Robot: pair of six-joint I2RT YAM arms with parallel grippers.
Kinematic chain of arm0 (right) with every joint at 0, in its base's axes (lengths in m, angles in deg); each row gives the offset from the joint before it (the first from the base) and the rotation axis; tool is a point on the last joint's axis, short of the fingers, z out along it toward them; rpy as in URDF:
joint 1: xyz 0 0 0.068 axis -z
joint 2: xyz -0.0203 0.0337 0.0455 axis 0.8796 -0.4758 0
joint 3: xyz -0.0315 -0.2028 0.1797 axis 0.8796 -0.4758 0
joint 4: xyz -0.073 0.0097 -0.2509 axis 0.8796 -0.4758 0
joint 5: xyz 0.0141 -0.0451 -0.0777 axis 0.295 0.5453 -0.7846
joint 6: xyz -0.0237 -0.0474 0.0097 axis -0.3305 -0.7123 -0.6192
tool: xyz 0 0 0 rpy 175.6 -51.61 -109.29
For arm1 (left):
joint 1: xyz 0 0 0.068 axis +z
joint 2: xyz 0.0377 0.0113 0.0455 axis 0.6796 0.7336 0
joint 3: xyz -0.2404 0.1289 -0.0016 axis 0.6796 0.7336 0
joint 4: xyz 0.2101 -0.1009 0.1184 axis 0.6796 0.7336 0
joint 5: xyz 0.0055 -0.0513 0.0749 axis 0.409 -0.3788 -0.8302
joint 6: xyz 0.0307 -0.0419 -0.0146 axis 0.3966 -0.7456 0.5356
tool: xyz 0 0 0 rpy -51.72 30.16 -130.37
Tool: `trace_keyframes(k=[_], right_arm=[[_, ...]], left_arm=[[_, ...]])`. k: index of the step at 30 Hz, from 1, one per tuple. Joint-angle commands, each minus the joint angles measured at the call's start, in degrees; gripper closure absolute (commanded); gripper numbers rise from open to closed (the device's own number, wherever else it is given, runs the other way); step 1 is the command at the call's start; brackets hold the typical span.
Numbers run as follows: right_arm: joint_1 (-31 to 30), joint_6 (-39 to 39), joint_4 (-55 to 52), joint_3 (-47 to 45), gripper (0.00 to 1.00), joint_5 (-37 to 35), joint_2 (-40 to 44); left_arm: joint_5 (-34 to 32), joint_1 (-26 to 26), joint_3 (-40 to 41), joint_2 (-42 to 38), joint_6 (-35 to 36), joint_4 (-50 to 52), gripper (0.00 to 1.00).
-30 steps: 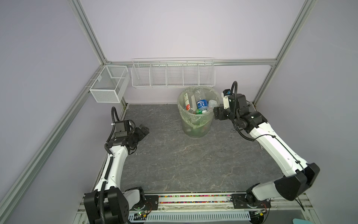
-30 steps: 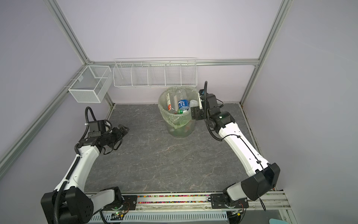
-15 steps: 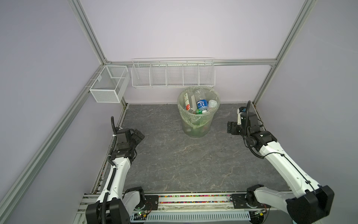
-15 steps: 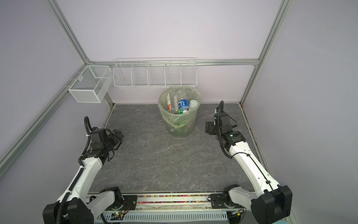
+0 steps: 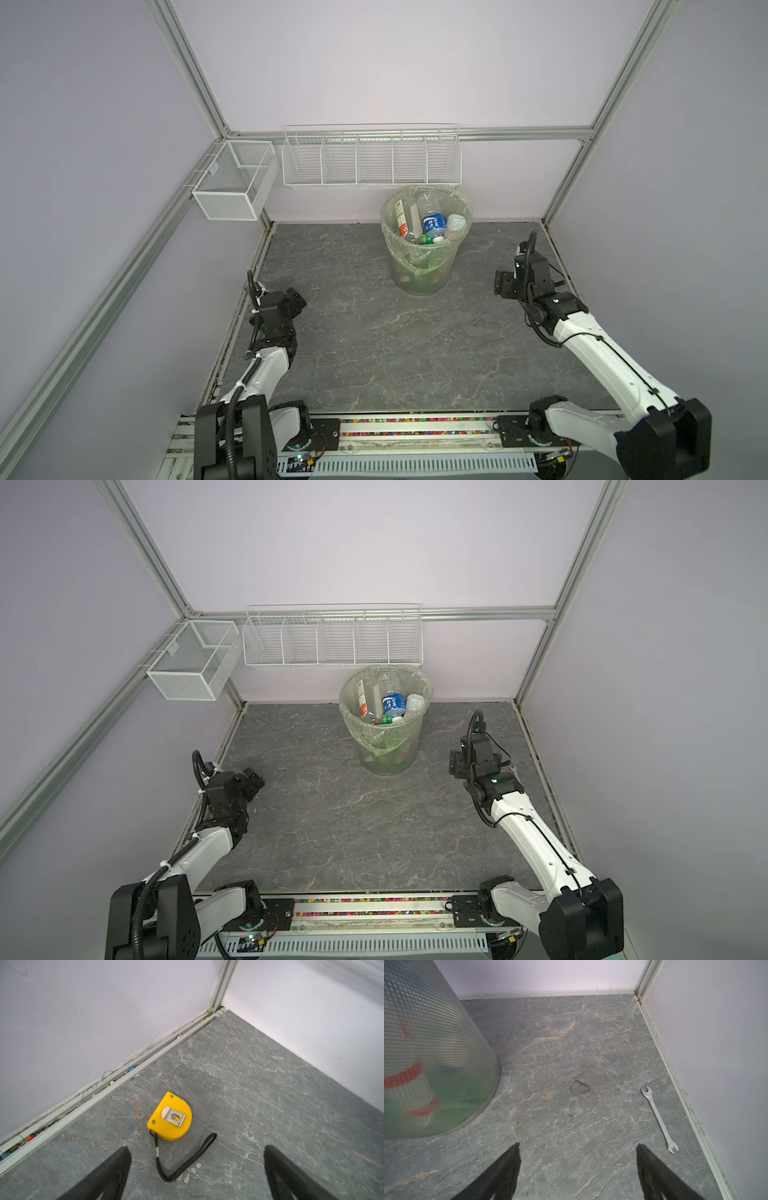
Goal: Throw the plastic bottles in the bin
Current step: Reset both arms
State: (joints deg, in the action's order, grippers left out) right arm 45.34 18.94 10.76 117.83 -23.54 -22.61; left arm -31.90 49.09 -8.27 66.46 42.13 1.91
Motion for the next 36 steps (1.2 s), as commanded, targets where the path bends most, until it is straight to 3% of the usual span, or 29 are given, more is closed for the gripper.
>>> trace_keyframes(k=[1, 9, 15, 21, 25, 36], right_arm=[[1.1, -0.1, 6.0, -3.2, 0.12, -1.9, -0.1], [4.1, -1.3, 18.7, -10.2, 0.12, -1.8, -0.9], [6.9, -4.4, 27.6, -14.7, 0.12, -5.2, -2.7], [11.3, -2.1, 31.9, -16.5, 0.12, -4.4, -5.6], [13.0, -1.8, 36.4, -18.6, 0.12, -6.7, -7.3], [14.2, -1.9, 49.5, -24.7, 0.11, -10.1, -11.1]], left_arm=[[-1.4, 0.2, 0.3, 2.1, 3.1, -9.8, 0.01], [3.0, 0.2, 0.5, 9.9, 5.6, -19.0, 0.01], [3.1, 0.2, 0.1, 10.0, 6.9, -19.1, 0.01], [4.3, 0.2, 0.3, 11.6, 8.9, -22.0, 0.01], [5.3, 0.2, 2.9, 13.8, 10.1, -30.1, 0.01], [6.8, -1.0, 1.8, 14.4, 12.2, -29.1, 0.01]])
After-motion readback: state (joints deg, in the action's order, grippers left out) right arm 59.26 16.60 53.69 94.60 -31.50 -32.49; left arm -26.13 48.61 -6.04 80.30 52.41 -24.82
